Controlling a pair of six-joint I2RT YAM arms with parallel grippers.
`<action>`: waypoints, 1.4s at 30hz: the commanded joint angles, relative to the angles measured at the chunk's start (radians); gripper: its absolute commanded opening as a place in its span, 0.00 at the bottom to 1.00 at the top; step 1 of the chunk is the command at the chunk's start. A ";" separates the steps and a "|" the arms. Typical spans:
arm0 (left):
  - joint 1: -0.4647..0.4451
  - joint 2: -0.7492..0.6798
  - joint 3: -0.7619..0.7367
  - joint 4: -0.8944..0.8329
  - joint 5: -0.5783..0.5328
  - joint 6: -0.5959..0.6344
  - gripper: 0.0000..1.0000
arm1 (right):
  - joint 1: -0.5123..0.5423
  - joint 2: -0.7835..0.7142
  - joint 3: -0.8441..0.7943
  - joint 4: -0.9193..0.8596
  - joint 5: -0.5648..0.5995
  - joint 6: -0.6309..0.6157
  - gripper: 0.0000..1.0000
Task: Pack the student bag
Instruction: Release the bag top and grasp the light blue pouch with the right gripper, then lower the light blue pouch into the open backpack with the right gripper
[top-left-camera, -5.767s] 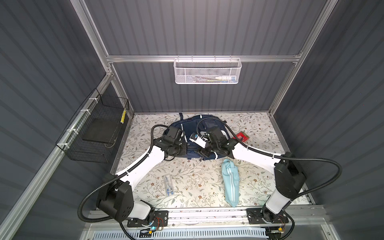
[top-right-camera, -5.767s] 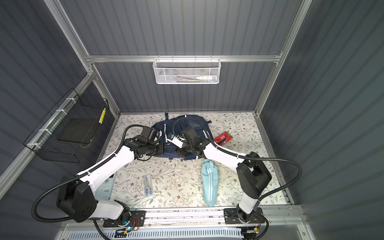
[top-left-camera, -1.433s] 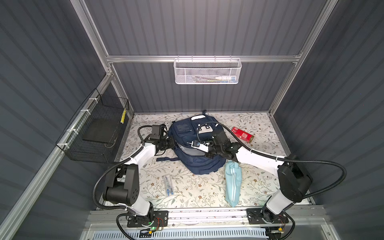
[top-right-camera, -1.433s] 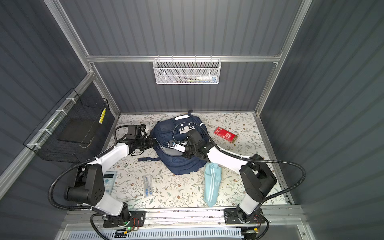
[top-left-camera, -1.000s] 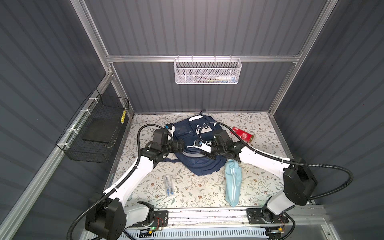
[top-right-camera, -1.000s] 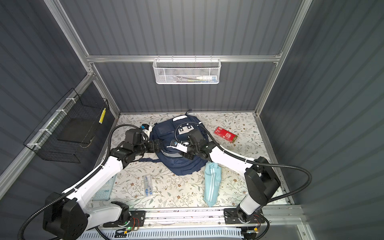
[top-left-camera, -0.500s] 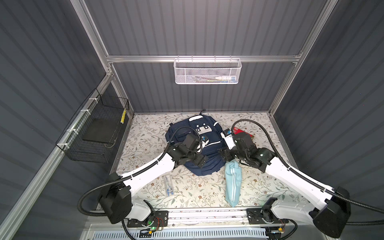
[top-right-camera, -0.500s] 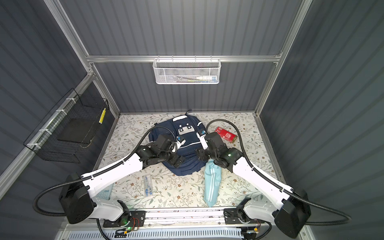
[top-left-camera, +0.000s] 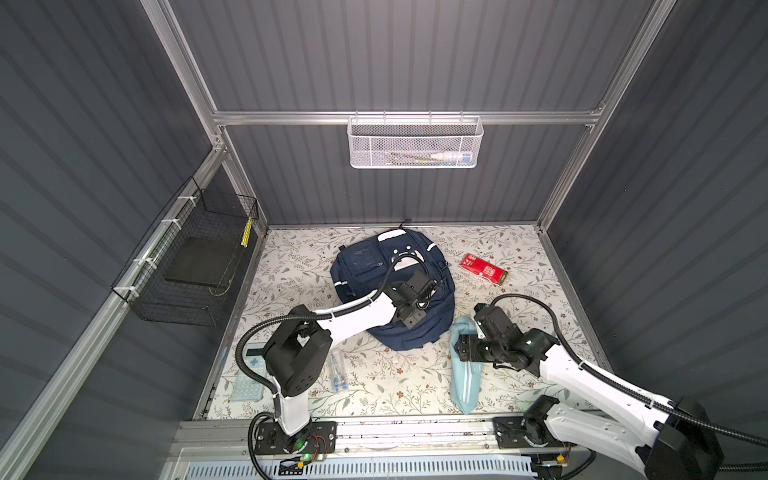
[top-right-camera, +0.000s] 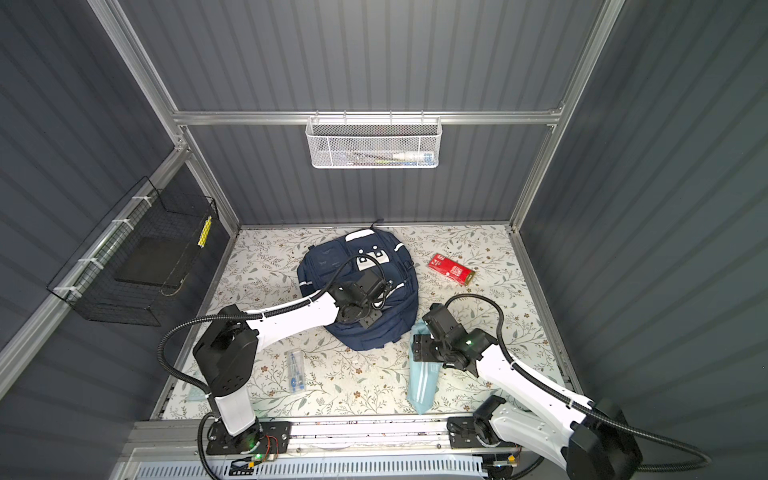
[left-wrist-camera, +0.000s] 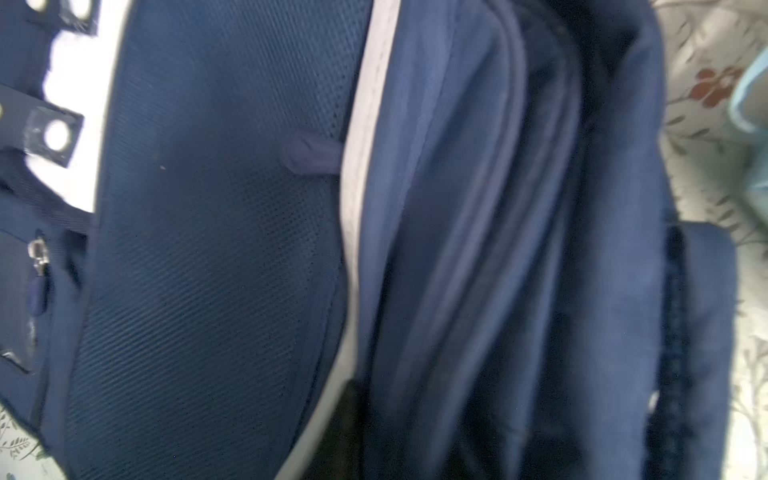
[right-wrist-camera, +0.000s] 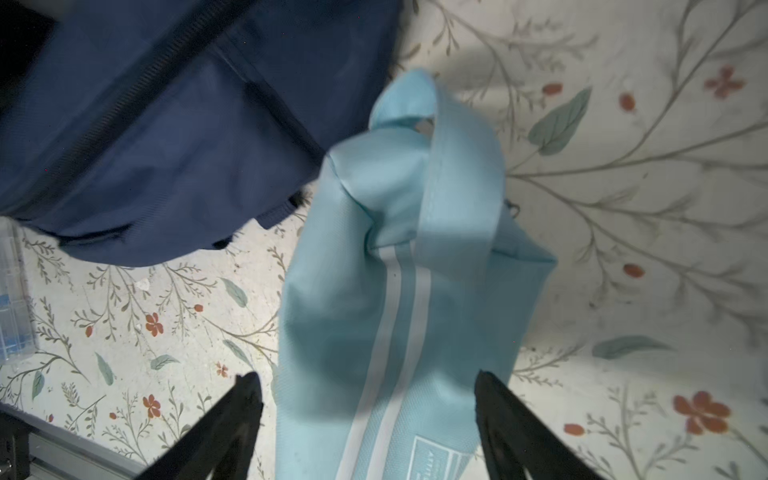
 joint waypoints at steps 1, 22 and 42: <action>0.015 -0.071 0.111 -0.034 0.008 -0.081 0.00 | -0.008 0.076 -0.018 0.032 0.010 0.121 0.84; 0.141 -0.193 0.279 -0.136 0.245 -0.318 0.00 | -0.058 -0.013 0.257 0.064 -0.083 -0.126 0.05; 0.168 -0.167 0.595 -0.189 0.250 -0.257 0.00 | 0.012 0.954 0.796 0.838 -0.082 0.281 0.12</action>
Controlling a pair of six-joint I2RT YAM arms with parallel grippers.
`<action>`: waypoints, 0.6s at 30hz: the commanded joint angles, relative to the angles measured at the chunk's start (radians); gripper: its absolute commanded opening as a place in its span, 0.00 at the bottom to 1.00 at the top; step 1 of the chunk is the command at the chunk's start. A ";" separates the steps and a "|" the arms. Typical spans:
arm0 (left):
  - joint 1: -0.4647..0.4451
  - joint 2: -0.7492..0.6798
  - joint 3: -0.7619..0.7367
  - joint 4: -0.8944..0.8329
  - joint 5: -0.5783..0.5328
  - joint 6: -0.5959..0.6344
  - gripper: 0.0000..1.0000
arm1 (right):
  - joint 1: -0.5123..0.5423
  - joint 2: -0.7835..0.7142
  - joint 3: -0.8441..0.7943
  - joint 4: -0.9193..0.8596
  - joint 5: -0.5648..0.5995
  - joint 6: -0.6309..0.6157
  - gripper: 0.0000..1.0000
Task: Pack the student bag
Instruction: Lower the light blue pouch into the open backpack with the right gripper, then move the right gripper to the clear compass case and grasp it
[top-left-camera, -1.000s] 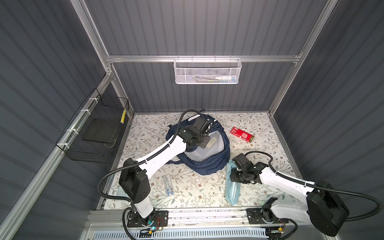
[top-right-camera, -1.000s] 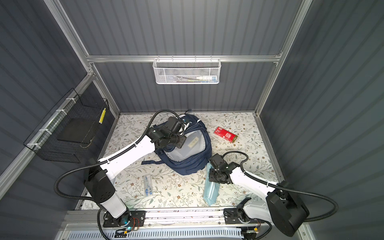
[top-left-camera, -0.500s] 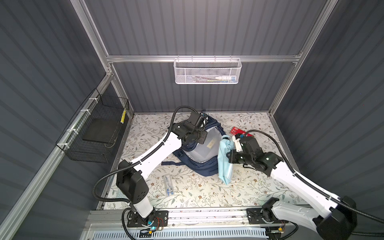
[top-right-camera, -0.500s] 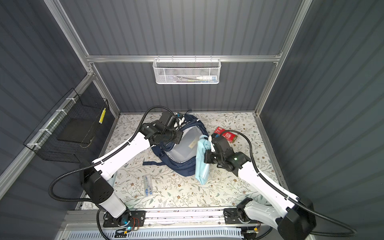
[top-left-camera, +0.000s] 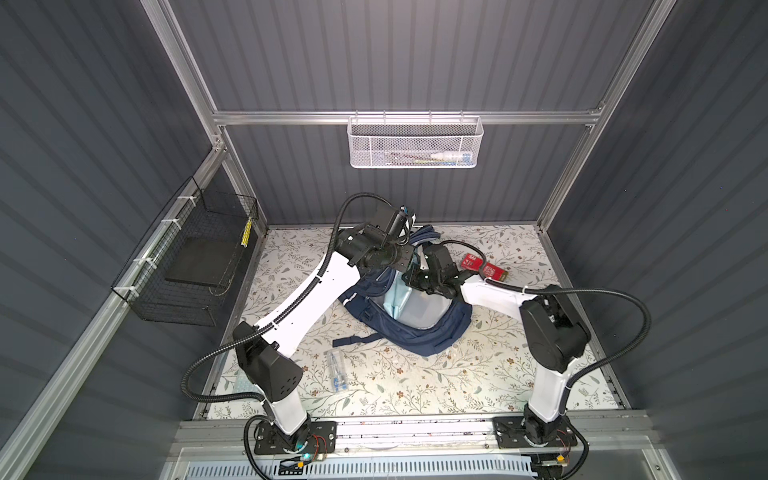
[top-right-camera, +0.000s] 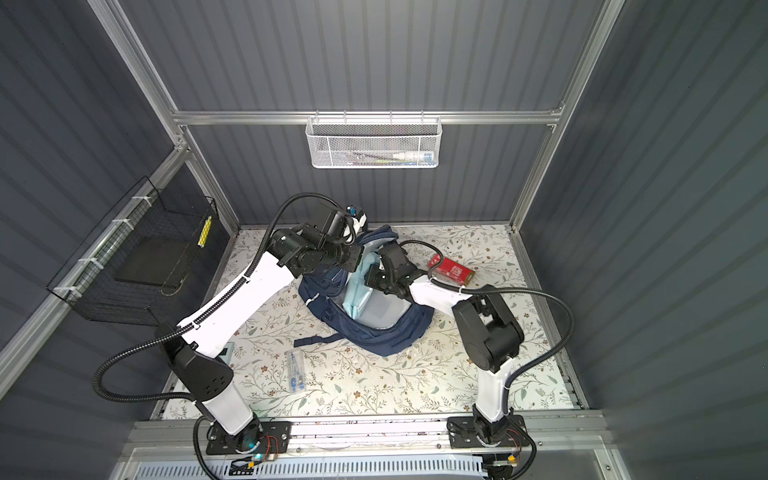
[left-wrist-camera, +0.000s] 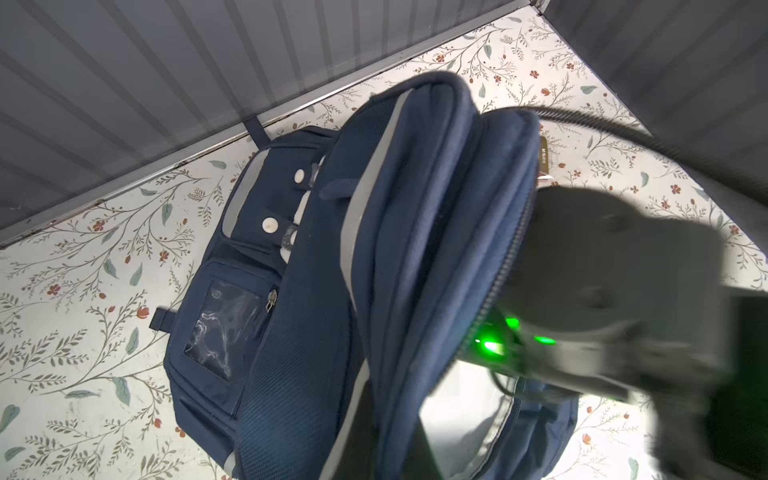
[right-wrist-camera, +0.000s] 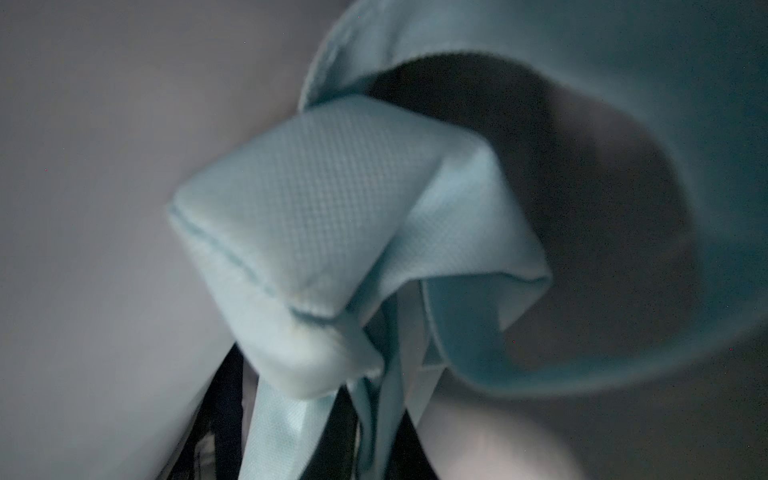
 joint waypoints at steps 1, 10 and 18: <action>0.004 -0.055 0.100 0.137 0.081 -0.014 0.00 | 0.046 0.087 0.114 0.197 0.110 0.114 0.12; 0.019 -0.121 -0.044 0.145 0.058 -0.089 0.00 | 0.027 0.182 0.270 0.143 0.144 0.112 0.47; 0.042 -0.130 -0.211 0.225 -0.014 -0.102 0.00 | 0.016 -0.153 -0.024 -0.038 0.105 -0.110 0.78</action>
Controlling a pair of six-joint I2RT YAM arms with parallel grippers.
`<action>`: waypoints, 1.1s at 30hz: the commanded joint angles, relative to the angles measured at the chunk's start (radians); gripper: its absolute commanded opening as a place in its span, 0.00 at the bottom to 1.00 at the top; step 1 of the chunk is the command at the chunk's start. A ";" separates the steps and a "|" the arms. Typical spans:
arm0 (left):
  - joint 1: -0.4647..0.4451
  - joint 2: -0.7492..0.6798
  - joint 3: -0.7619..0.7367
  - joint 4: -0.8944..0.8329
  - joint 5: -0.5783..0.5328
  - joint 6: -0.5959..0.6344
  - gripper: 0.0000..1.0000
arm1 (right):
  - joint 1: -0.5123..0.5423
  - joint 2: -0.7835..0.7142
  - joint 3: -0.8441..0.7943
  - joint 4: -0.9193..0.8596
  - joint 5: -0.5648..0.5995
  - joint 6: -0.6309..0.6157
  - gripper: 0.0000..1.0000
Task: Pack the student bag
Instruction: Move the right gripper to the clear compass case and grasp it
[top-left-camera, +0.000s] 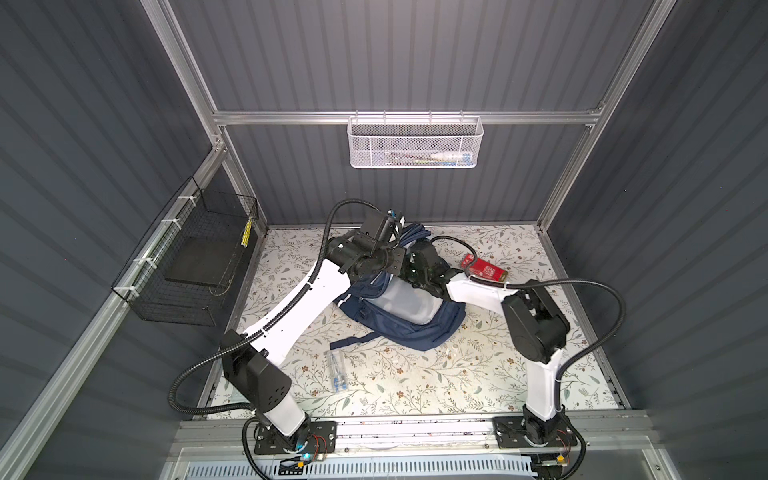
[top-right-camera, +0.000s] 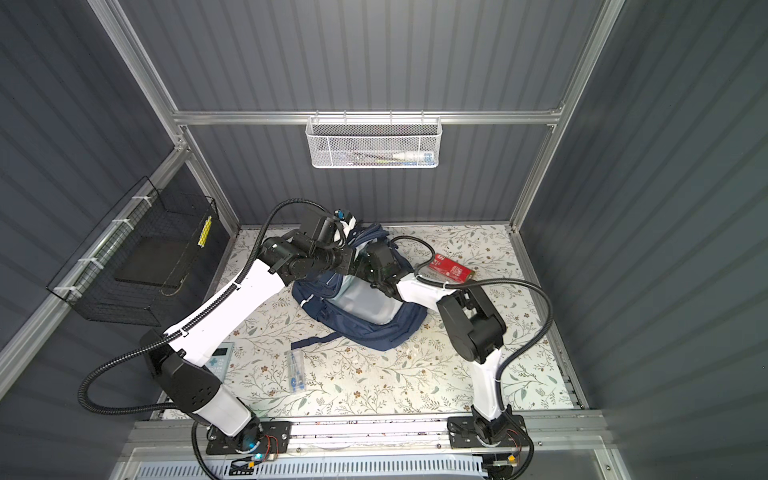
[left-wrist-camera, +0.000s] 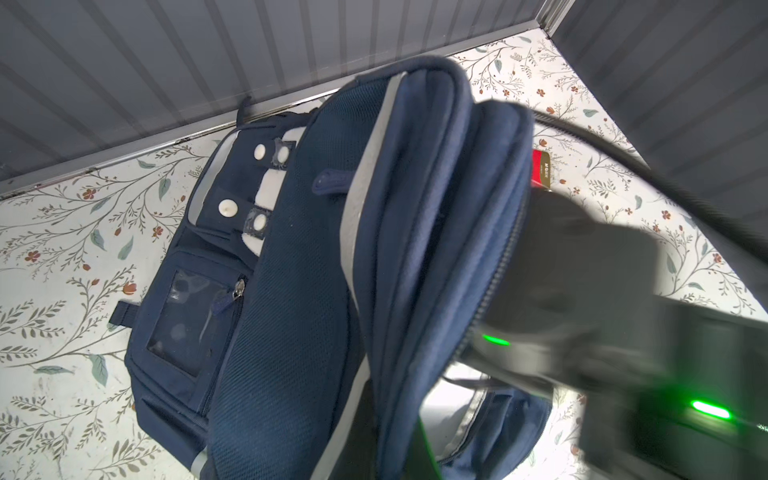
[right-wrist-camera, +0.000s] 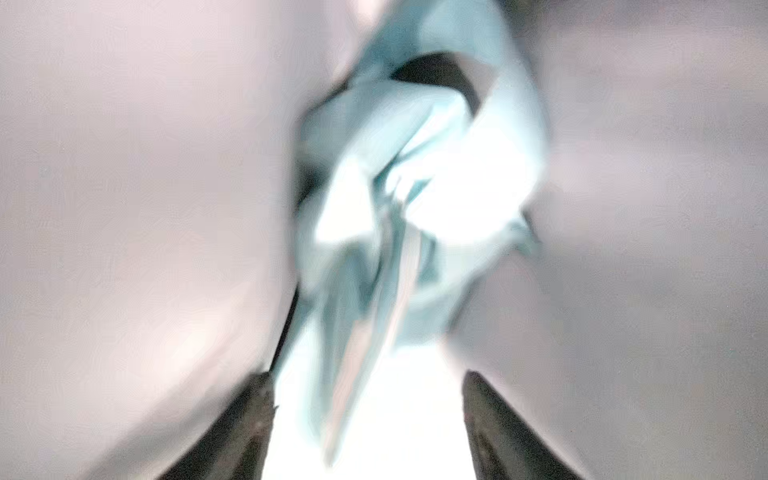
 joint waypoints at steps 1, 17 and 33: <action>0.010 -0.035 -0.031 0.107 -0.018 -0.029 0.00 | -0.007 -0.176 -0.098 -0.090 0.013 -0.142 0.79; 0.040 -0.001 -0.195 0.201 0.100 -0.040 0.00 | 0.501 -0.412 -0.272 -0.522 0.270 -0.372 0.99; 0.041 -0.051 -0.260 0.211 0.143 -0.109 0.00 | 0.736 0.150 0.260 -0.644 0.137 -0.512 0.99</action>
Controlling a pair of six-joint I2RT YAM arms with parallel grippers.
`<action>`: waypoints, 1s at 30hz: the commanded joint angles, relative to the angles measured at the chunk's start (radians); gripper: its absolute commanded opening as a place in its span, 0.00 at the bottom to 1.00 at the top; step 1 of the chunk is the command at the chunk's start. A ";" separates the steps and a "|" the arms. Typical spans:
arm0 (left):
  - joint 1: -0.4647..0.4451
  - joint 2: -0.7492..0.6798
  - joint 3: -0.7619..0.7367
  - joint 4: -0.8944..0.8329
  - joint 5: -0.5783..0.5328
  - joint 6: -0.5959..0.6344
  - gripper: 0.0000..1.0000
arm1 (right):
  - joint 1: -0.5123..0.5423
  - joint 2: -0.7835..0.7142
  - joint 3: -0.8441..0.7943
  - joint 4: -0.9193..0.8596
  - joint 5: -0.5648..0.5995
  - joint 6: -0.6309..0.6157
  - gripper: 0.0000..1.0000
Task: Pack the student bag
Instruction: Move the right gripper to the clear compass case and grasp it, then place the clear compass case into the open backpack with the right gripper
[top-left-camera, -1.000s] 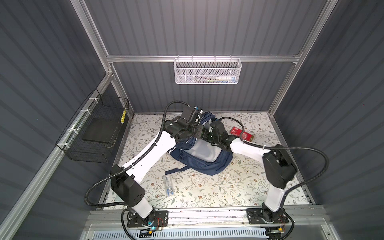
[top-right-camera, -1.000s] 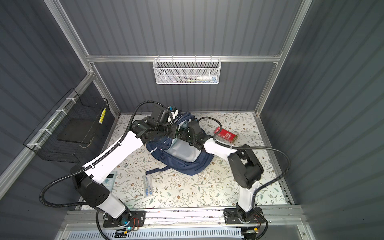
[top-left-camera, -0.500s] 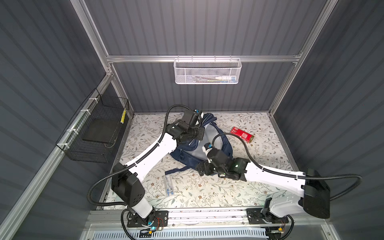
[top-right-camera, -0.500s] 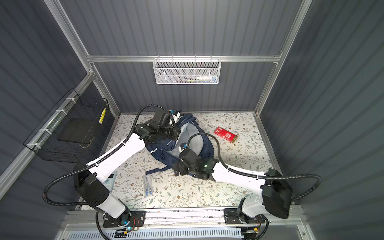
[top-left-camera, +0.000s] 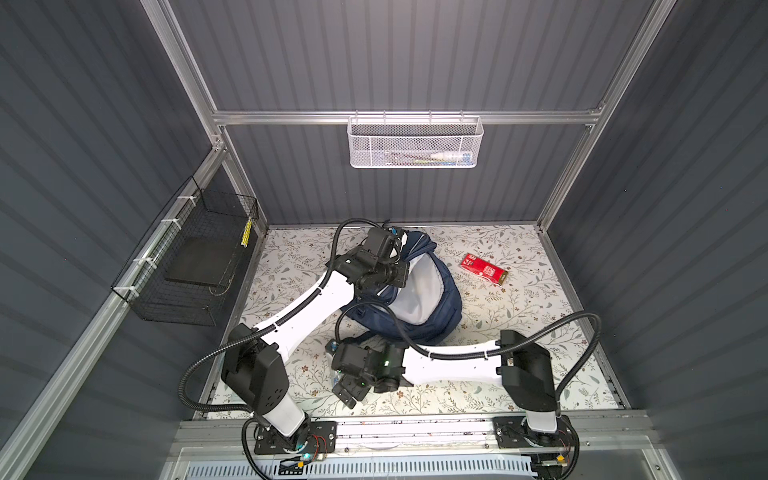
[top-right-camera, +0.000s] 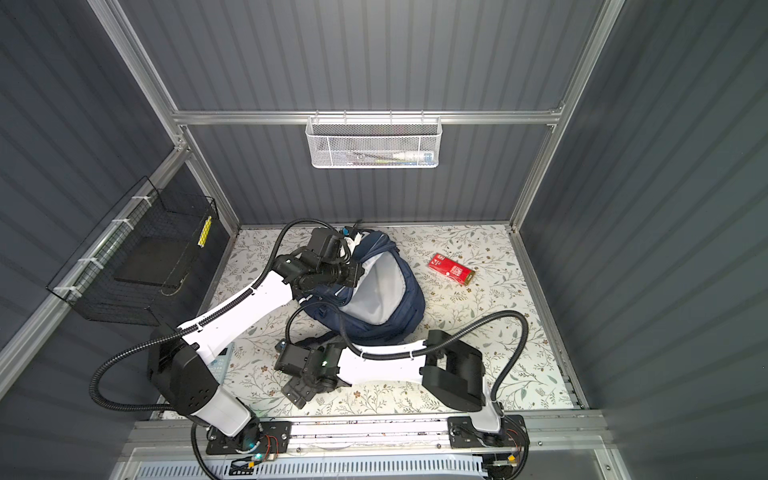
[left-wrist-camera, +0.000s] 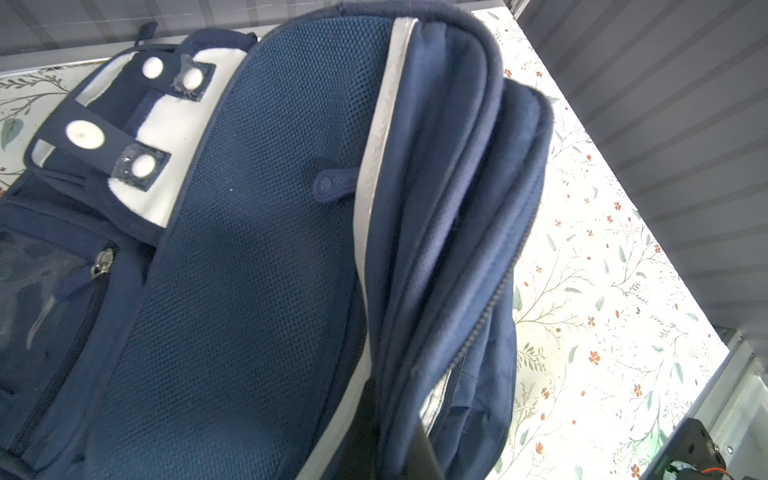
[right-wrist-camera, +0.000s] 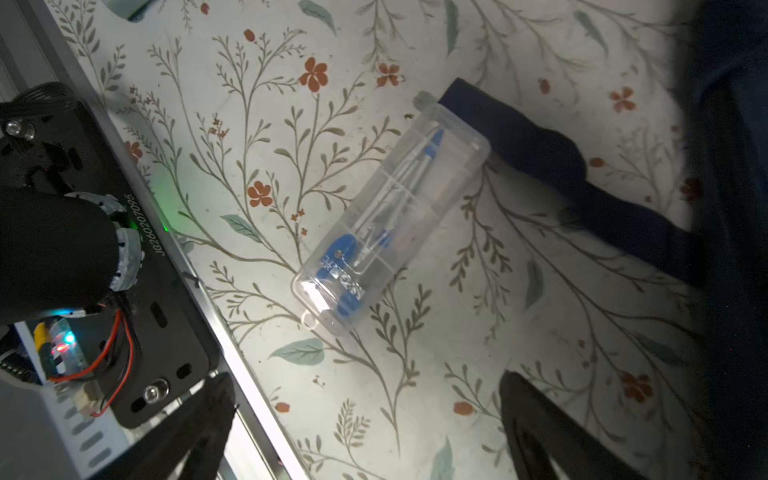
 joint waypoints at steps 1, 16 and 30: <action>0.014 -0.039 -0.023 -0.020 -0.013 -0.024 0.00 | 0.010 0.063 0.072 -0.055 -0.031 -0.032 0.99; 0.014 -0.052 -0.075 0.006 -0.012 -0.004 0.00 | -0.023 0.321 0.372 -0.275 0.029 0.066 0.88; 0.015 -0.034 -0.054 -0.017 -0.053 0.010 0.00 | -0.064 0.054 0.067 -0.110 0.008 0.099 0.40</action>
